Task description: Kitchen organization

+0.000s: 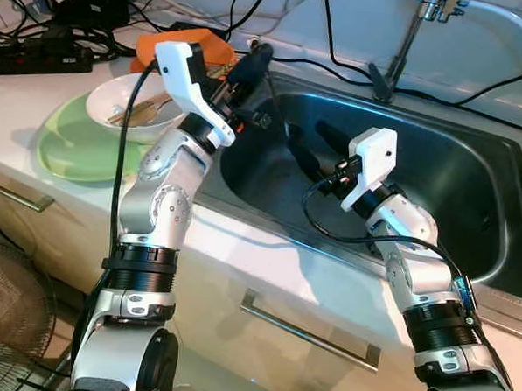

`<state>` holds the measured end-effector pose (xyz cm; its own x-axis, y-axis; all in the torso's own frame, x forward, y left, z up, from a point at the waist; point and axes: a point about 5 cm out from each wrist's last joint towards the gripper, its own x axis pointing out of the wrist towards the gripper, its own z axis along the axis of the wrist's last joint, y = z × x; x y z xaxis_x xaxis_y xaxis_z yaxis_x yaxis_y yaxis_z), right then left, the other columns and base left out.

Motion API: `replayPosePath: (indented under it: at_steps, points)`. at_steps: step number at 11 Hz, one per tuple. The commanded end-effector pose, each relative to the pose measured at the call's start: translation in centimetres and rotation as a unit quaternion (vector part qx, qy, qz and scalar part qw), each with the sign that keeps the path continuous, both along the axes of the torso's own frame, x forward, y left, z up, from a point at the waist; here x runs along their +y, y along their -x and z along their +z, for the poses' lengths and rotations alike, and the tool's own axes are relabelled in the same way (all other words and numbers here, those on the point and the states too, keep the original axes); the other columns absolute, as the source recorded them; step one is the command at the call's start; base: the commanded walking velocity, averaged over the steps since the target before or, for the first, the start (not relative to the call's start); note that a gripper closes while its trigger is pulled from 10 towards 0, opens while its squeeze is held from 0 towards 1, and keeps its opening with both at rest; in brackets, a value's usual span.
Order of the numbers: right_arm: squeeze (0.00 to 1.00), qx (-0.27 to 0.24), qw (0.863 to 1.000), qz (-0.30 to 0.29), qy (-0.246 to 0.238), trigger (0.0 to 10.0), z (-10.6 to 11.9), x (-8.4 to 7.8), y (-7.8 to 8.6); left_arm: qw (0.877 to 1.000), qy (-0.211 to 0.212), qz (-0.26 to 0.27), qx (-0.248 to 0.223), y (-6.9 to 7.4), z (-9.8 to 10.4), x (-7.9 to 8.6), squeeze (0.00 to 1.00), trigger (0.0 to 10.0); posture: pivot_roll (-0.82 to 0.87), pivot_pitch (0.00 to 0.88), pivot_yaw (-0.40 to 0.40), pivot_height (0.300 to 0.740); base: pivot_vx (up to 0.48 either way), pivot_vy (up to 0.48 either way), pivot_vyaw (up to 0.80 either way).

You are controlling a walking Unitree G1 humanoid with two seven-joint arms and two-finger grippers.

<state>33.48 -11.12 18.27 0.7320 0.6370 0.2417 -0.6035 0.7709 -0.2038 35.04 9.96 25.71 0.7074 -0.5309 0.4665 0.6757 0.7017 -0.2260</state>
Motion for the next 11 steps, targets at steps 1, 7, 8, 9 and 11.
replayPosePath:
  at_steps: [1, 7, 8, 9, 11]
  points:
    - [0.0, -0.006, 1.0, 0.008, -0.002, 10.0, 0.6, 0.3, 0.3, 1.0, -0.009, -0.02, -0.004, 0.1, 0.2, -0.7, 0.0, 10.0, 0.03, 0.024, 0.004, 0.74, 0.0, 0.0, 0.0]
    - [0.0, -0.012, 1.0, 0.019, -0.005, 10.0, 1.1, 1.6, 0.5, 0.998, -0.018, -0.051, 0.007, 0.4, -0.4, -1.9, 0.0, 10.0, 0.03, 0.043, 0.004, 0.74, 0.0, 0.0, 0.0]
    - [0.0, -0.013, 1.0, 0.019, -0.007, 10.0, 1.2, 1.8, 0.5, 0.998, -0.025, -0.055, 0.008, 0.4, -0.6, -2.1, 0.0, 10.0, 0.03, 0.046, 0.006, 0.74, 0.0, 0.0, 0.0]
    - [0.0, -0.013, 1.0, 0.019, -0.008, 10.0, 1.2, 2.1, 0.5, 0.997, -0.03, -0.065, 0.011, 0.7, -0.9, -2.6, 0.0, 10.0, 0.04, 0.049, 0.004, 0.74, 0.0, 0.0, 0.0]
    - [0.0, -0.009, 1.0, 0.023, -0.004, 10.0, 1.0, 2.4, 0.5, 0.997, -0.033, -0.072, 0.01, 0.9, -0.9, -2.9, 0.0, 10.0, 0.04, 0.05, 0.004, 0.74, 0.0, 0.0, 0.0]
